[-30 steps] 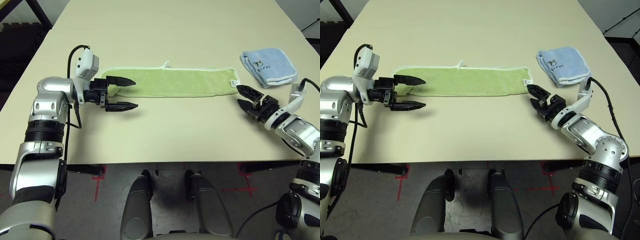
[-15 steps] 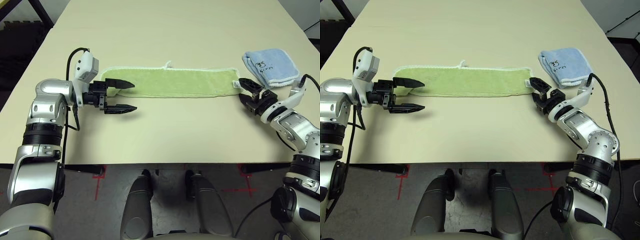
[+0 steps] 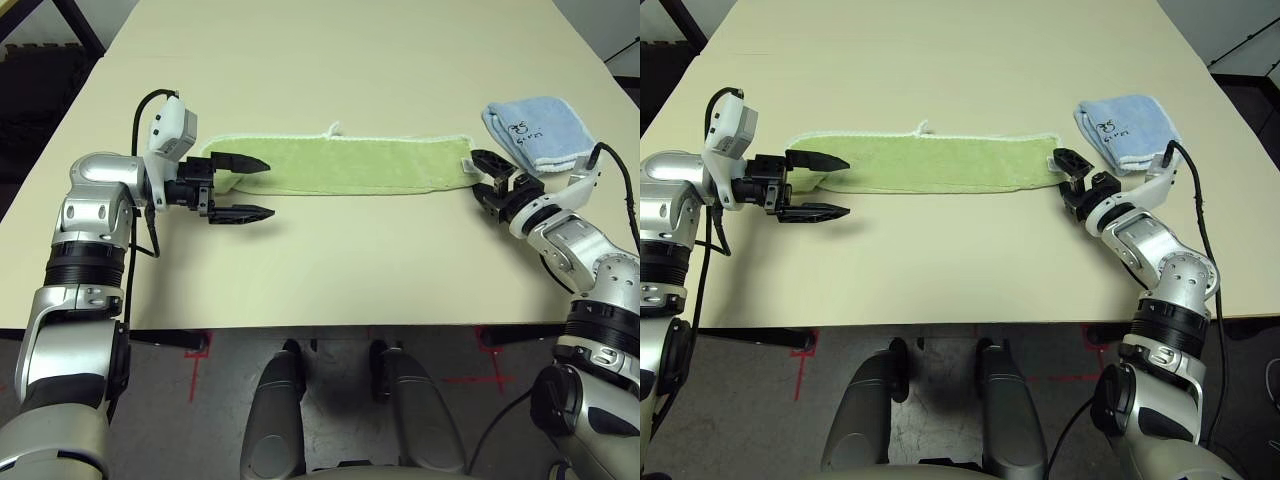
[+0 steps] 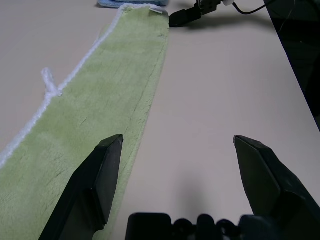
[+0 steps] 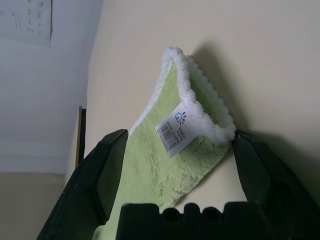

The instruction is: Fold the towel and set it aside.

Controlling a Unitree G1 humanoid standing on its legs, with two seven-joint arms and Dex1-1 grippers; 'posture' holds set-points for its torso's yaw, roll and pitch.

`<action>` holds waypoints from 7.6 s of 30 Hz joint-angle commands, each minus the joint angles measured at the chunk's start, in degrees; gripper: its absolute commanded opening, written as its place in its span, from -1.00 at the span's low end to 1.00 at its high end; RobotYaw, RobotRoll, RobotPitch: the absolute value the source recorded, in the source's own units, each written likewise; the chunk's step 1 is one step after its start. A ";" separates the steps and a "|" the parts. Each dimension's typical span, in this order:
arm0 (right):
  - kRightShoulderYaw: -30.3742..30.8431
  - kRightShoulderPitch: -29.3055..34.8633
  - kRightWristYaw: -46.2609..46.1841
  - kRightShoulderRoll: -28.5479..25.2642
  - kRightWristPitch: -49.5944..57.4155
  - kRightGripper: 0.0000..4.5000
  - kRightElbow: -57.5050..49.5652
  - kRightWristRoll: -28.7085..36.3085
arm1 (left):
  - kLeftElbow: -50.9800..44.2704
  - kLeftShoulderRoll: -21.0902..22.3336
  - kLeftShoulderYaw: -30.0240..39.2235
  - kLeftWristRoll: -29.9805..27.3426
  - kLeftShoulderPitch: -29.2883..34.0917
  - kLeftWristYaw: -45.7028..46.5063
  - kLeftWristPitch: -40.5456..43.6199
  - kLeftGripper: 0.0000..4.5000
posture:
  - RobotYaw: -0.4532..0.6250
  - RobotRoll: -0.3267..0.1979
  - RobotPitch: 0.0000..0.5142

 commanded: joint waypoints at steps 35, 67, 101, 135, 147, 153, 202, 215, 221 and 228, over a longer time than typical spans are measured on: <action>0.39 1.53 2.34 -5.72 0.95 -0.99 0.81 -3.25 | 9.71 1.02 1.32 0.20 0.31 -0.07 -8.65 1.00 | -0.20 0.25 -0.07; 12.61 -4.06 30.90 -16.27 -0.23 -0.99 -4.38 -15.94 | 9.59 1.27 0.53 0.30 -1.21 -0.55 -7.35 1.00 | -0.18 0.25 -0.09; 30.92 -9.67 27.73 -2.55 5.96 -0.99 -8.60 -35.24 | 7.54 1.76 0.27 0.38 -0.22 -0.55 -5.88 1.00 | -0.13 0.25 -0.14; 34.26 -12.75 66.34 -15.84 -45.31 0.91 11.52 -51.98 | 6.89 0.91 0.03 -0.06 0.22 0.02 -5.82 1.00 | -0.15 0.25 -0.13; 33.48 -17.79 75.84 -17.03 -60.09 -0.92 34.19 -56.87 | 7.30 0.36 0.73 -0.26 0.25 0.93 -6.65 1.00 | -0.12 0.25 -0.13; 32.97 -19.11 76.33 -16.10 -61.23 -0.98 35.66 -56.87 | 6.88 0.36 0.62 -0.28 0.36 1.04 -6.38 1.00 | -0.12 0.25 -0.13; 29.67 -35.13 43.35 0.23 -60.58 -0.98 56.72 -69.12 | 3.85 1.12 0.38 -0.23 1.53 1.18 -4.21 1.00 | -0.07 0.25 -0.11; 30.45 -31.09 36.95 0.72 -56.26 -0.98 59.18 -72.92 | 2.44 1.87 0.67 -0.53 2.84 1.18 -3.27 1.00 | -0.06 0.25 -0.09; 27.25 -32.10 43.74 -0.42 -58.49 -0.98 56.70 -68.97 | 3.33 1.17 0.37 -0.23 2.04 1.38 -3.71 1.00 | -0.09 0.25 -0.10; 21.65 -30.93 63.72 -4.92 -62.13 -0.98 47.85 -59.19 | 3.98 0.42 0.43 -0.10 1.70 1.58 -4.55 1.00 | -0.11 0.25 -0.16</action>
